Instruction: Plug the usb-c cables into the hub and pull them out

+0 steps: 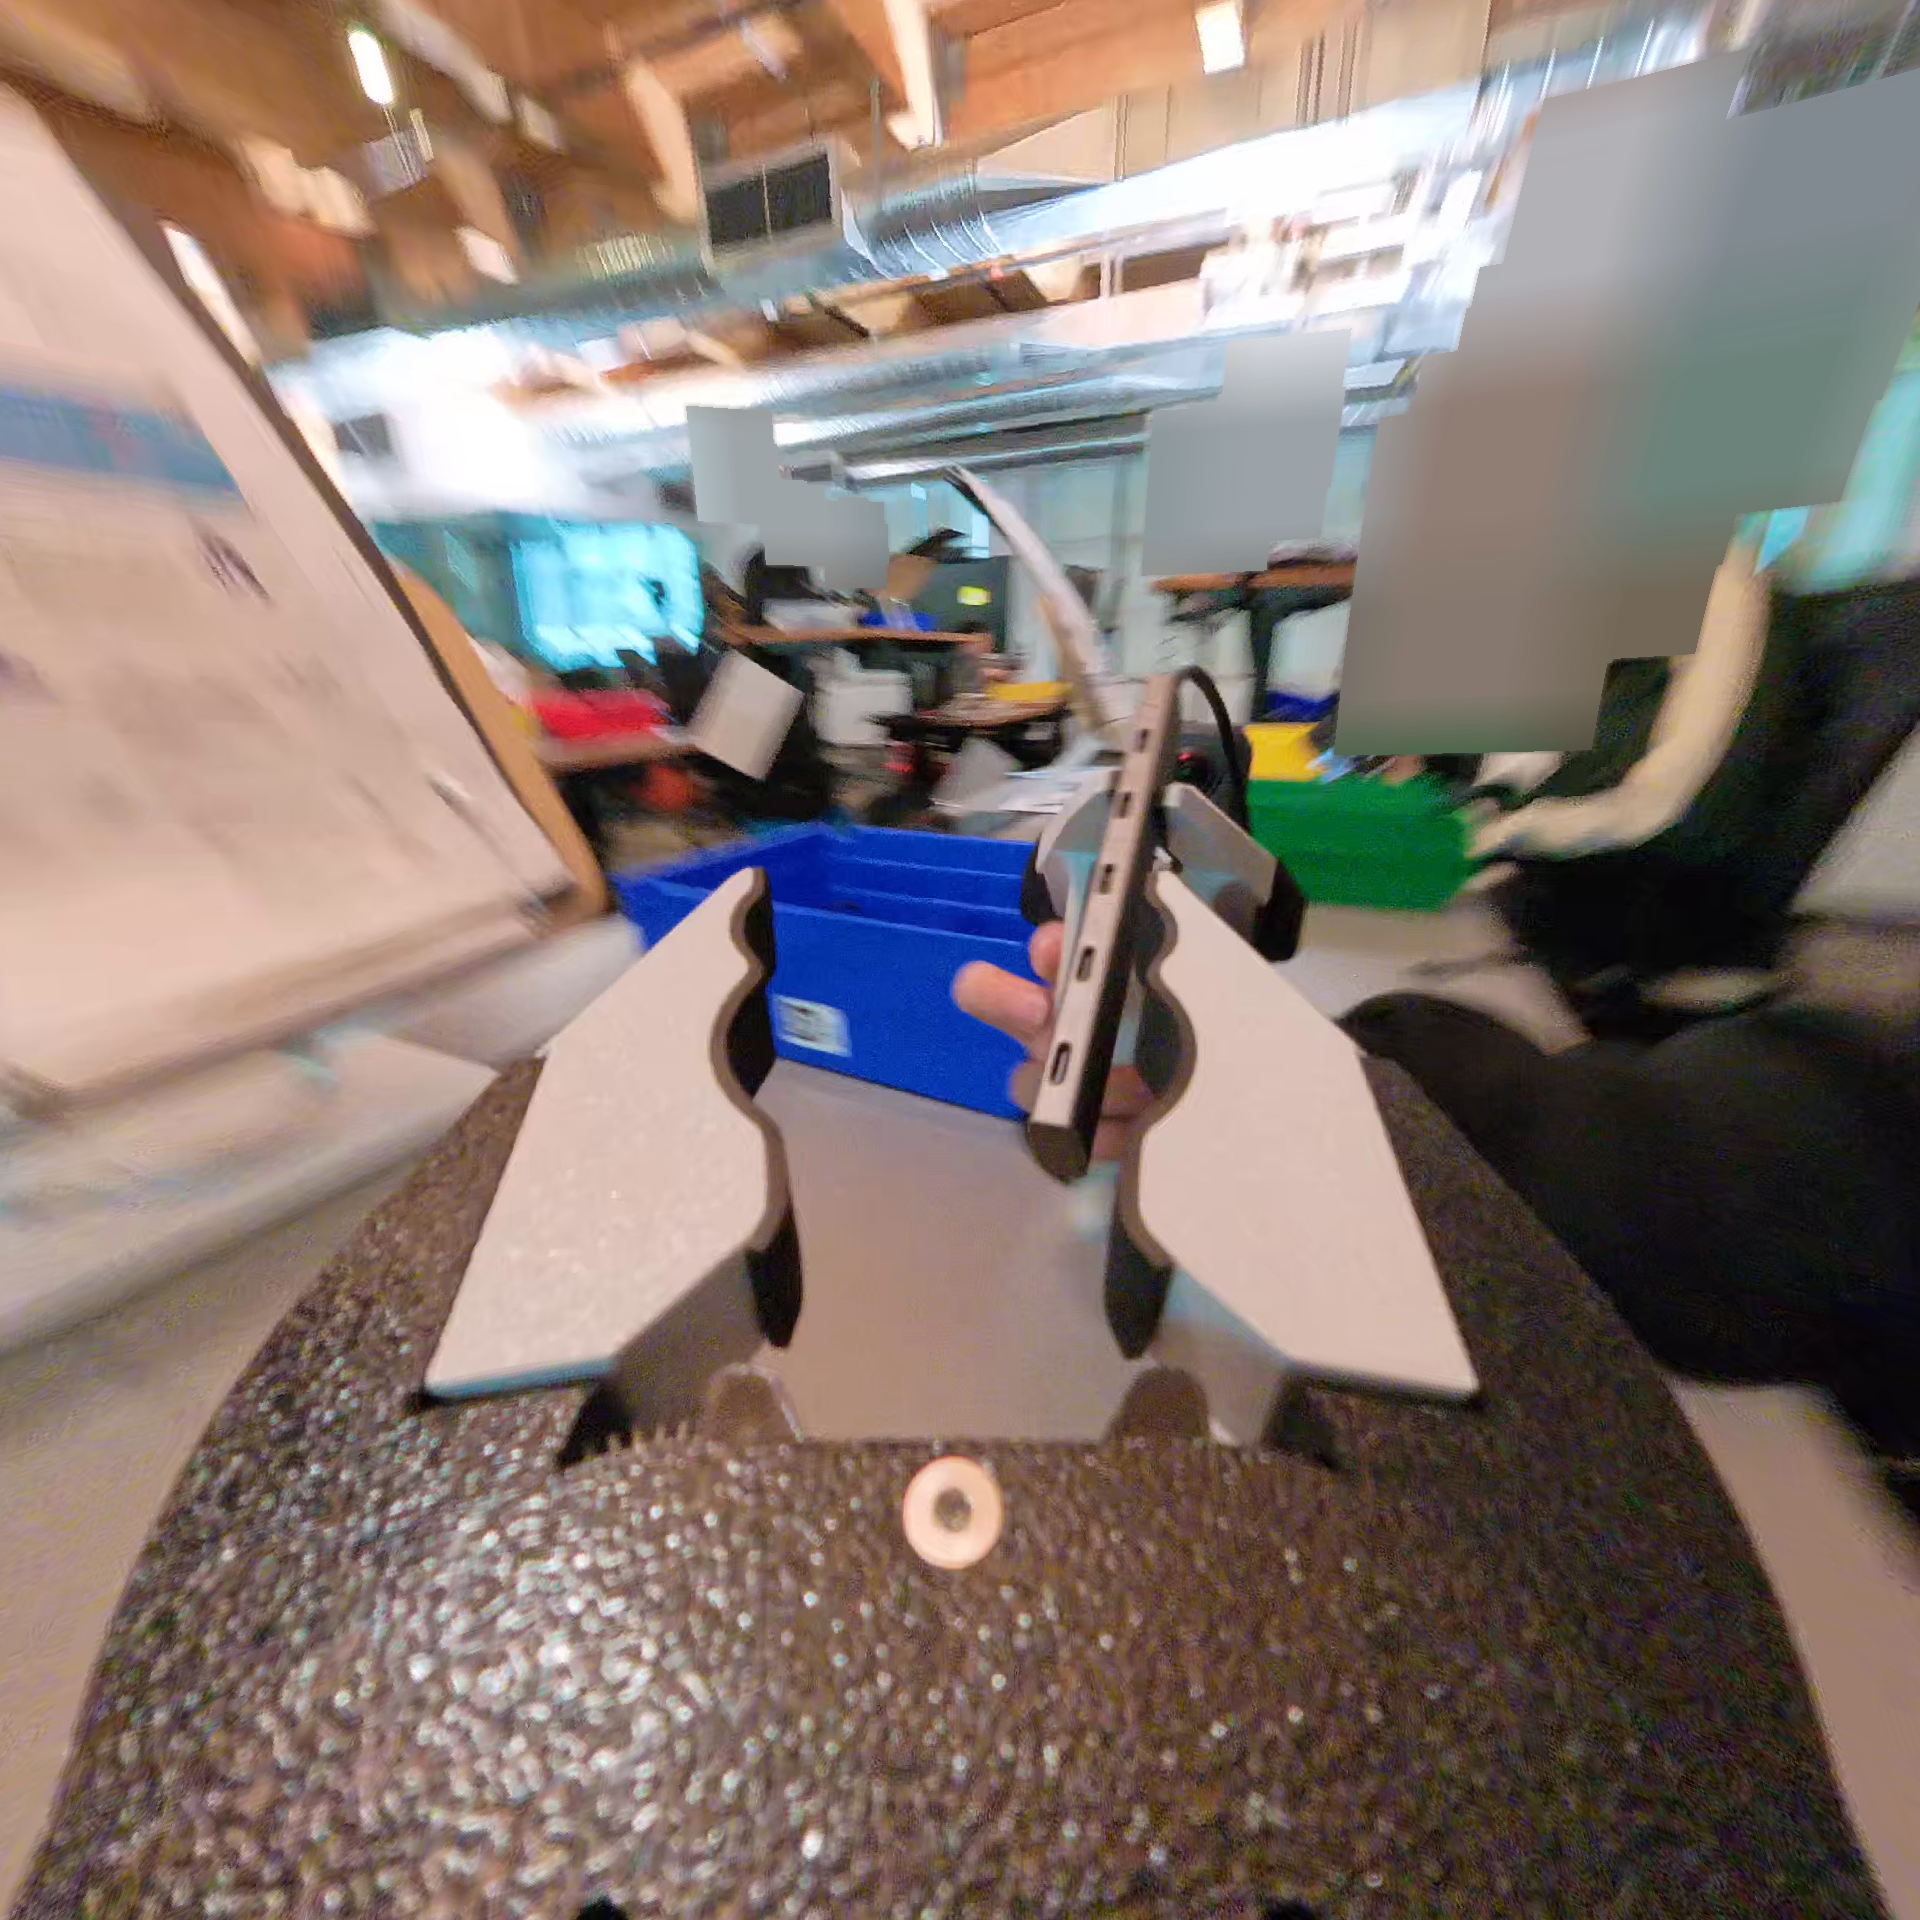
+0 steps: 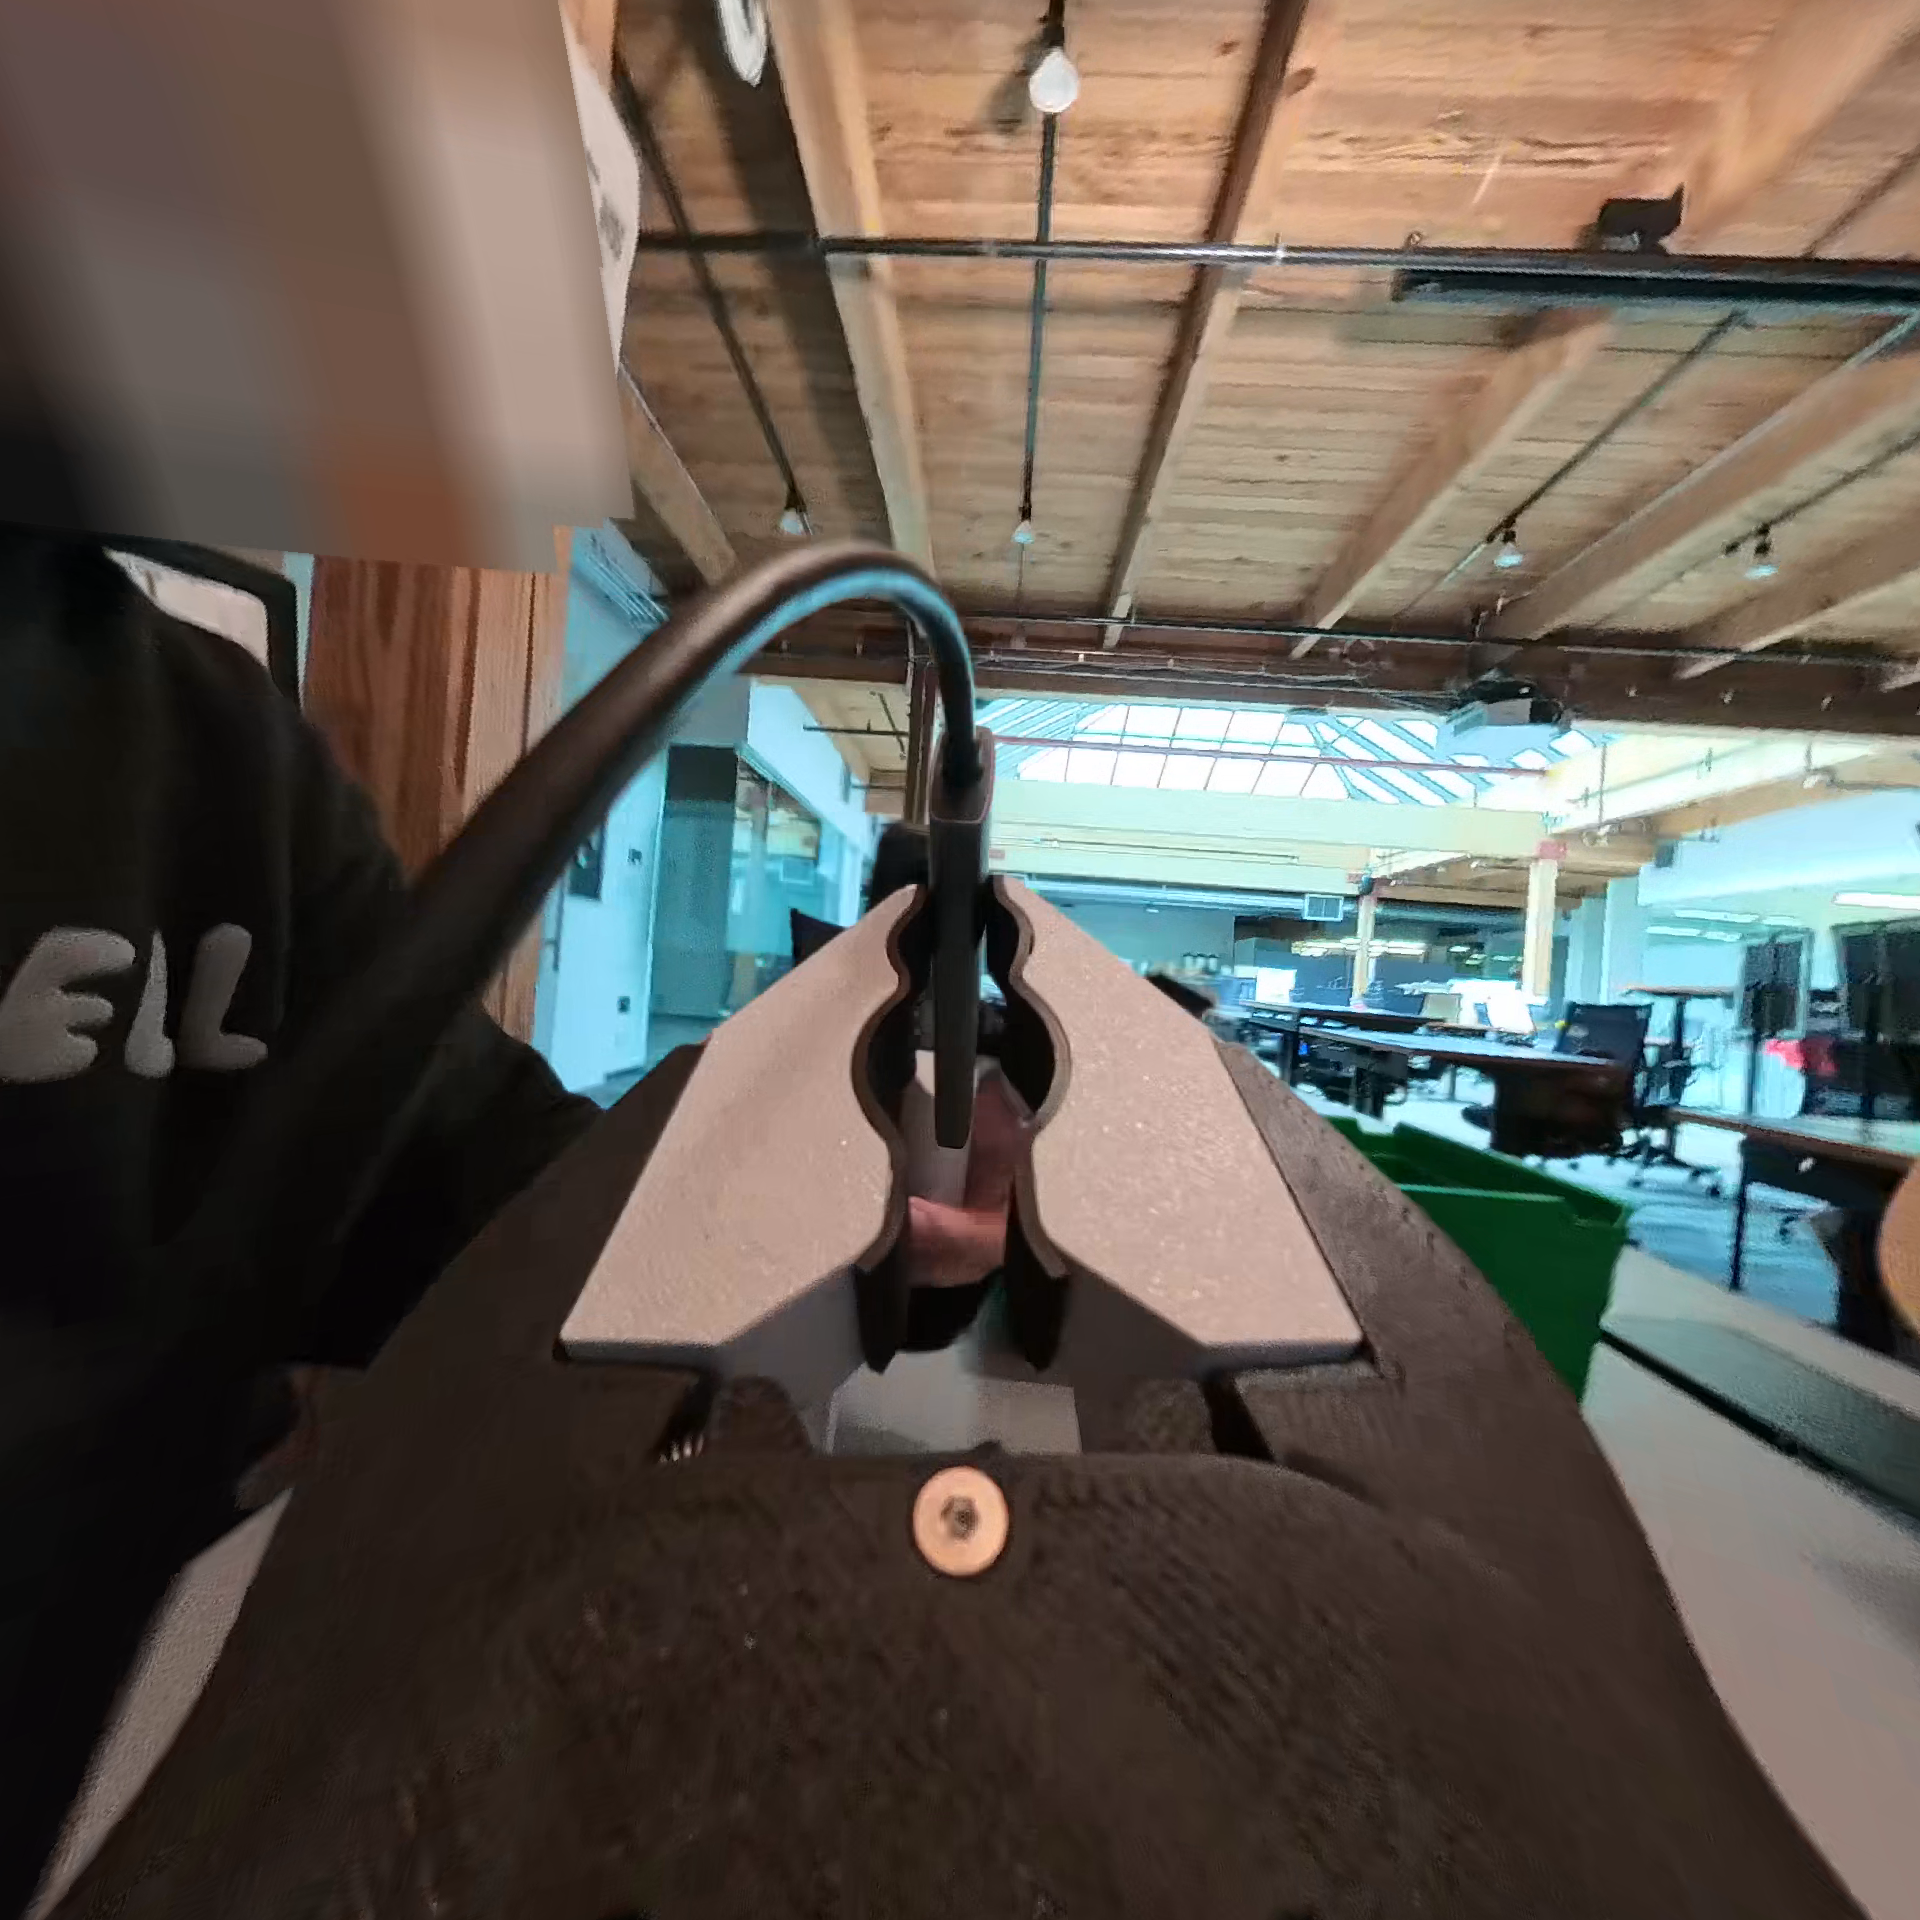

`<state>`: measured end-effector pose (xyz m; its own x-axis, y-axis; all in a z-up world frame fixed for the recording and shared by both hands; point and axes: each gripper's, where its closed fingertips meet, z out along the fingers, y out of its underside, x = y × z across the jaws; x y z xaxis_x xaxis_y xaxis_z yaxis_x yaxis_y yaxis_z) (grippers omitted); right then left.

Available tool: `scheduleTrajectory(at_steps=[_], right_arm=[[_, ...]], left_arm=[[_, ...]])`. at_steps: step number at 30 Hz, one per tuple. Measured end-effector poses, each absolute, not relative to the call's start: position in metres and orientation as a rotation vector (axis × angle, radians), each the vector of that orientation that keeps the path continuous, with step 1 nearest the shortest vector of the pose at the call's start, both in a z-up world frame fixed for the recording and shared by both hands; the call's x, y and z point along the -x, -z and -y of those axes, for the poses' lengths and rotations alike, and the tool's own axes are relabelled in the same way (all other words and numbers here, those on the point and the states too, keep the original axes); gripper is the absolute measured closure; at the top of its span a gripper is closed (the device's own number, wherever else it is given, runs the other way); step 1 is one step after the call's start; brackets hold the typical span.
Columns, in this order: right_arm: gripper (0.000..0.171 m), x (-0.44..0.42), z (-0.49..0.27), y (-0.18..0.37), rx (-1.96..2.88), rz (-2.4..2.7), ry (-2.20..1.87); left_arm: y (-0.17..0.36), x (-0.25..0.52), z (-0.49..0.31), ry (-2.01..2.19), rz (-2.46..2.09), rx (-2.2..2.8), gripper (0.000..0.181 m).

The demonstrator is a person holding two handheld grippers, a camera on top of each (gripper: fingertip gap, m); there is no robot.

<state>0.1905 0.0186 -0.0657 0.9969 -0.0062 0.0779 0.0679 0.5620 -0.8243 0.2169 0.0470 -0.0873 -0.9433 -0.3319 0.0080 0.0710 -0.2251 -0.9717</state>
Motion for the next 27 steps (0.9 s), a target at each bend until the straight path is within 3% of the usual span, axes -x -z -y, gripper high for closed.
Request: scheduleTrajectory(at_steps=[2, 6, 11, 22, 23, 25, 27], right_arm=[[0.163, -0.186, -0.016, 0.059, 0.975, 0.098, 0.11], [0.162, -0.17, -0.008, 0.039, 1.011, 0.203, 0.312], [0.162, -0.157, -0.02, 0.05, 1.165, 0.32, 0.441], [0.163, -0.162, -0.032, 0.072, 1.285, 0.316, 0.425], [0.159, -0.169, -0.031, 0.077, 1.325, 0.296, 0.467], [0.111, -0.195, -0.021, 0.086, 1.411, 0.145, 0.545], [0.076, -0.205, -0.013, 0.108, 1.551, 0.04, 0.441]], left_arm=[[0.096, -0.218, -0.043, 2.555, -1.931, 0.521, 0.099], [0.093, -0.188, -0.035, 3.166, -2.093, 0.606, 0.109], [0.095, -0.16, -0.025, 3.424, -2.267, 0.566, 0.111], [0.093, -0.166, -0.03, 3.547, -2.19, 0.622, 0.16], [0.096, -0.17, -0.03, 3.439, -2.192, 0.61, 0.16], [0.1, -0.175, -0.034, 3.225, -2.211, 0.48, 0.16], [0.094, -0.179, -0.042, 3.086, -2.146, 0.346, 0.16]])
